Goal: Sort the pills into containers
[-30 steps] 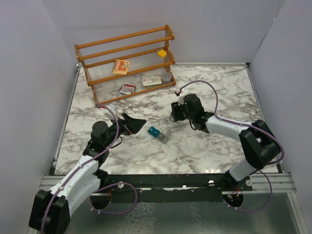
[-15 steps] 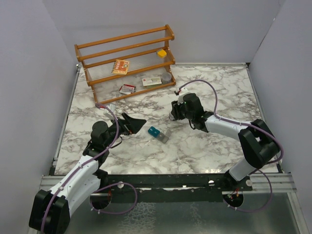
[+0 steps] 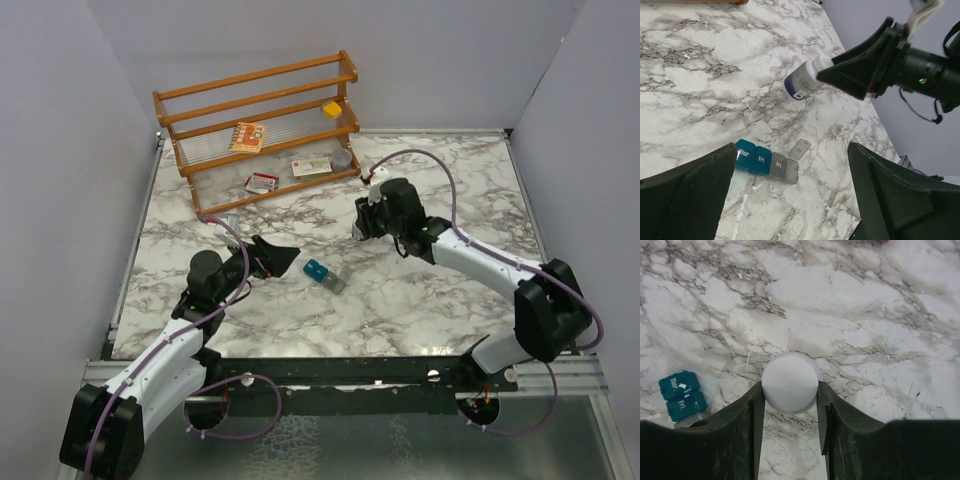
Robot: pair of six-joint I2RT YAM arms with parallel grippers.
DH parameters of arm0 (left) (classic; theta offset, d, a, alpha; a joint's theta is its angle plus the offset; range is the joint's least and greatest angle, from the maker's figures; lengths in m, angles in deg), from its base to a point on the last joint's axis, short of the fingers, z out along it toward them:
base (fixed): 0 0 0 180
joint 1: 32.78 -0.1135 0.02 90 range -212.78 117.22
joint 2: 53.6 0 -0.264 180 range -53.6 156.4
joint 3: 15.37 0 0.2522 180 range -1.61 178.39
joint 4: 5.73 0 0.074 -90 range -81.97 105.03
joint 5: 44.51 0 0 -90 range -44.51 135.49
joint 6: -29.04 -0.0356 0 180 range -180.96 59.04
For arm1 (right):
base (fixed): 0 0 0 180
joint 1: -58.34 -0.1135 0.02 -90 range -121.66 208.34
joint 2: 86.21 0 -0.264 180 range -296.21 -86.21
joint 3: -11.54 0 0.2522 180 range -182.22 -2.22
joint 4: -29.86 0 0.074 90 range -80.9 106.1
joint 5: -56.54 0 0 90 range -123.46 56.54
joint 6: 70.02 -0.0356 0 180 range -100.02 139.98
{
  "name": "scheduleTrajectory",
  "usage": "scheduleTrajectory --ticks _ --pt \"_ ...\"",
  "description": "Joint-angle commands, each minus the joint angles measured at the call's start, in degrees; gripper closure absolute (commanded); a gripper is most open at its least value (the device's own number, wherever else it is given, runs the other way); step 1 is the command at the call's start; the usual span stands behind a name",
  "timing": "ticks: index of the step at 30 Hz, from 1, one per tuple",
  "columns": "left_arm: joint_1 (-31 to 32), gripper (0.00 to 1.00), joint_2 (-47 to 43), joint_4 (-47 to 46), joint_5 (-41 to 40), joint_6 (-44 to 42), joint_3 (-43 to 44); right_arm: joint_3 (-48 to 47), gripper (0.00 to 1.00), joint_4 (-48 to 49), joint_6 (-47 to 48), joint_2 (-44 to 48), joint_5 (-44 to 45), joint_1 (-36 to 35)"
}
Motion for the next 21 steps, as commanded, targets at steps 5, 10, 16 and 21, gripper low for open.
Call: scheduleTrajectory --ticks 5,10,16,21 --pt "1.0 0.08 0.1 -9.3 4.8 -4.1 -1.6 -9.7 0.99 -14.8 2.2 10.9 -4.9 -1.0" --pt "5.7 0.12 6.0 -9.3 10.5 -6.1 2.8 -13.3 0.99 -21.0 1.7 14.2 -13.4 -1.0" --pt "10.6 0.17 10.6 -9.3 15.9 -9.0 6.7 -14.2 0.99 -24.9 0.5 18.3 -21.7 -1.0" --pt "11.3 0.13 7.0 -9.3 18.0 -11.6 7.6 -14.1 0.99 -26.0 0.3 20.5 -30.4 -1.0"
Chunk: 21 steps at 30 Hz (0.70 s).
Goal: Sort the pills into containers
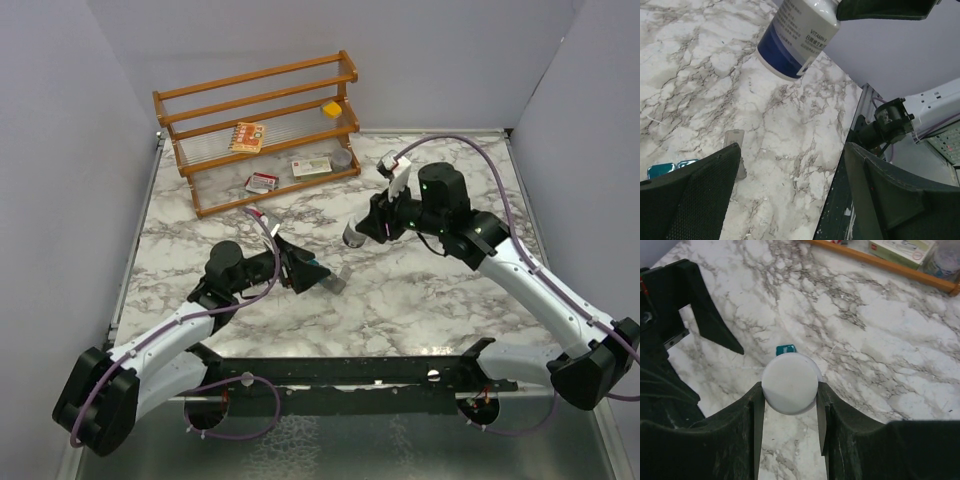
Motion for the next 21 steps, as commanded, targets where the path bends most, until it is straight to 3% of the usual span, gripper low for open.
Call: scheduleTrajectory --ticks 1,11,21 --pt "0.6 0.13 -3.2 -2.0 5.0 -4.1 2.4 -1.1 0.99 -2.1 -0.6 2.9 -13.1 -0.3" --pt "0.8 0.13 -1.1 -1.8 7.0 -2.6 3.6 3.7 0.99 4.0 -3.0 3.7 -24.8 -0.3" --pt "3.5 0.13 3.4 -1.8 11.7 -3.0 5.9 4.8 0.99 6.2 -3.5 3.5 -28.9 -0.3"
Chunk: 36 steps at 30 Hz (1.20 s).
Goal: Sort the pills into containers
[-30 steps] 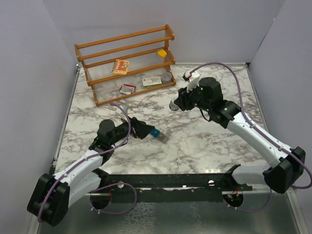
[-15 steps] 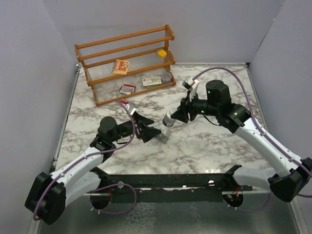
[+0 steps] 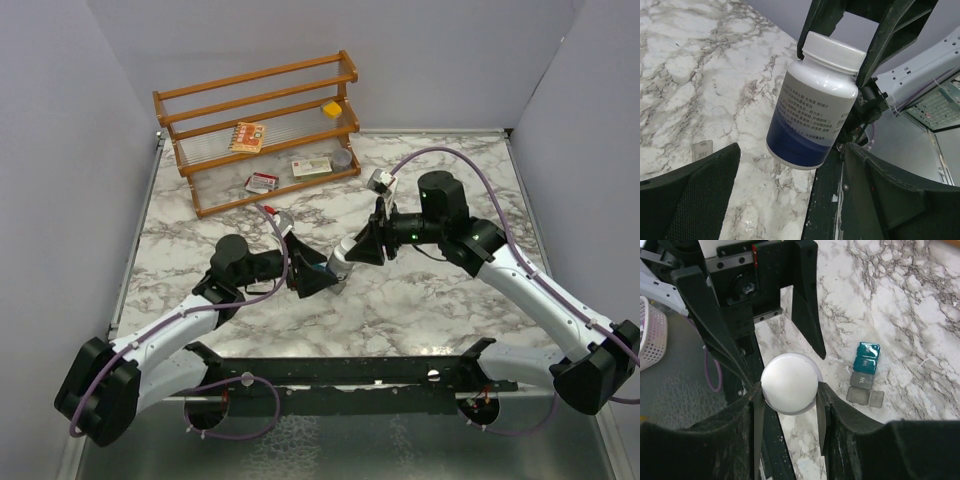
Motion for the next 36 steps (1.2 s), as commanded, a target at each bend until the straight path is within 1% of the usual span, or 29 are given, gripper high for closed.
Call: scheduleTrajectory --ticks 1,7,16,22,31,34,36 --pt "1.7 0.14 2.4 -1.2 3.9 -0.9 2.3 0.0 0.99 4.1 -0.8 1.1 -4.3 -0.2" --pt "3.4 0.17 3.2 -1.2 3.3 -2.2 2.5 0.8 0.99 5.2 -1.6 0.9 -4.8 -0.2" --pt "3.6 0.19 -0.5 -1.2 0.6 -2.7 1.7 1.8 0.99 5.6 -1.8 0.4 -4.5 -0.3" --pt "3.6 0.22 -1.2 -1.2 1.0 -2.3 1.6 3.0 0.99 8.0 -3.0 0.1 -6.6 -0.3" --pt "3.7 0.25 -1.5 -1.2 1.1 -2.4 1.2 5.3 0.99 14.6 -6.8 0.7 -7.5 -0.3" --pt "3.7 0.29 -1.3 -1.2 1.2 -2.3 1.2 5.3 0.99 15.7 -7.4 0.6 -7.7 -0.3" --pt "3.7 0.33 -1.2 -1.2 1.3 -2.4 1.2 5.1 0.99 15.9 -7.5 0.5 -7.7 -0.3"
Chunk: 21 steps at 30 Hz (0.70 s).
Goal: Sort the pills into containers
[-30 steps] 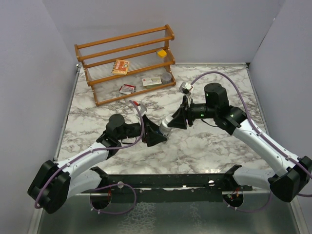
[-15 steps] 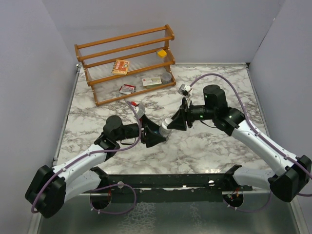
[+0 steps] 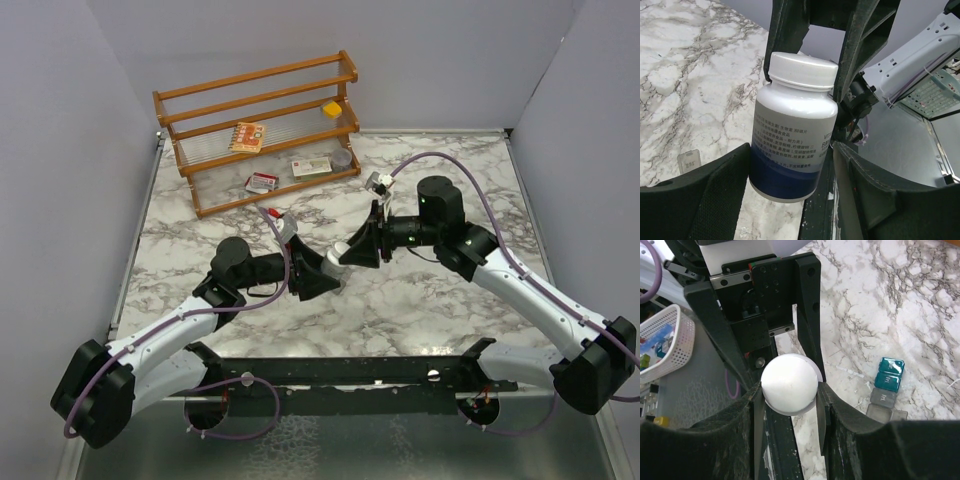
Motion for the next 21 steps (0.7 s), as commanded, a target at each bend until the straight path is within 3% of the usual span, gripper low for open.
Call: scheduleTrajectory --ticks 1,6,11,21 --pt "0.4 0.36 -0.6 -1.2 0.0 -0.7 0.2 -0.2 0.99 4.8 -1.4 0.5 -1.7 -0.3" --pt "0.5 0.42 -0.9 -1.2 0.0 -0.8 0.1 -0.7 0.99 4.3 -1.1 0.3 -1.6 -0.3" --pt "0.5 0.62 -1.5 -1.2 -0.3 -1.3 0.1 -0.7 0.99 3.4 -0.6 0.2 -0.8 -0.2" --pt "0.5 0.88 -3.7 -1.2 -0.1 -2.0 0.1 0.1 0.99 3.6 -0.6 -0.7 -0.7 -0.3"
